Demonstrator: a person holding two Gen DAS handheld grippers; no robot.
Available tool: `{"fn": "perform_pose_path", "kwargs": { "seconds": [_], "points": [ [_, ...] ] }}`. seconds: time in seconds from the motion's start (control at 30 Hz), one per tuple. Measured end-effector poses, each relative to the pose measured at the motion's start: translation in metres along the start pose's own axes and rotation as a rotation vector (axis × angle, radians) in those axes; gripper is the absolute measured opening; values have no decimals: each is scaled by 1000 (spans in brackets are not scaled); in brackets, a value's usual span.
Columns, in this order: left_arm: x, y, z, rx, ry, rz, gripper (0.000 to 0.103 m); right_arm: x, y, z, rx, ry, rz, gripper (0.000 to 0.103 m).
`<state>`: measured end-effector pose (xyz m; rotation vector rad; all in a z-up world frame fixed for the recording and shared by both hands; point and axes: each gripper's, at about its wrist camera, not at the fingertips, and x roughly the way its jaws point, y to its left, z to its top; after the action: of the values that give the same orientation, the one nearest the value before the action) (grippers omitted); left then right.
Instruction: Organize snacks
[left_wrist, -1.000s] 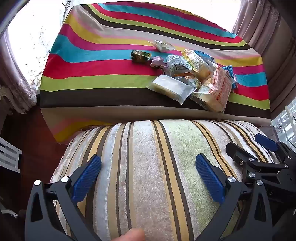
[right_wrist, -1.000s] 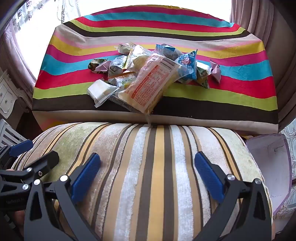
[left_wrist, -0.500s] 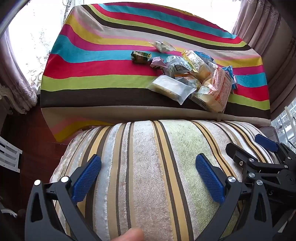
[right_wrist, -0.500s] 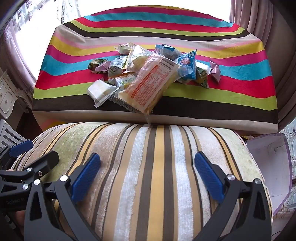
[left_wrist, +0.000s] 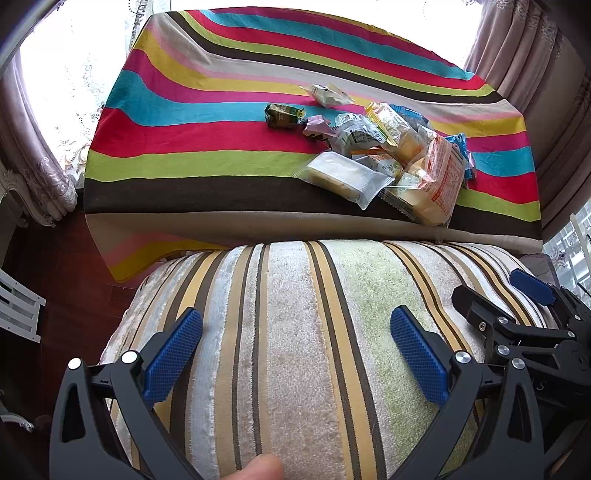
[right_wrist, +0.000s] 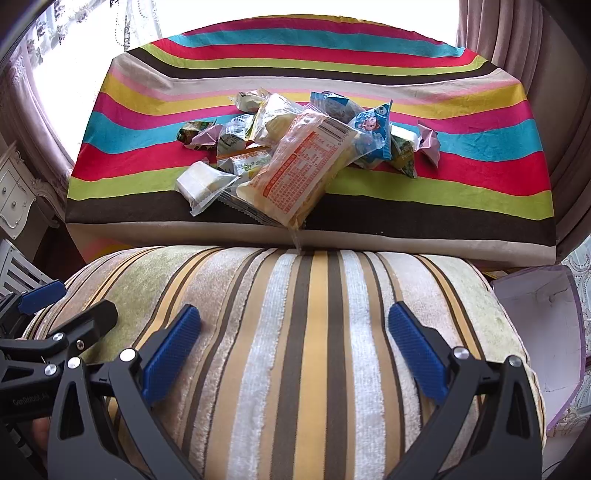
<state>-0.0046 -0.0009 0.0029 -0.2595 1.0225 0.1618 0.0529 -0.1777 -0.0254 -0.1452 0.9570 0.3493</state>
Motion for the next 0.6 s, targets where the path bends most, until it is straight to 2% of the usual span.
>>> {"fn": "perform_pose_path", "kwargs": {
  "seconds": [0.6],
  "points": [
    [-2,-2,1,2,-7,25,99,0,-9,2,-11,-13,27,102]
  ]
}}
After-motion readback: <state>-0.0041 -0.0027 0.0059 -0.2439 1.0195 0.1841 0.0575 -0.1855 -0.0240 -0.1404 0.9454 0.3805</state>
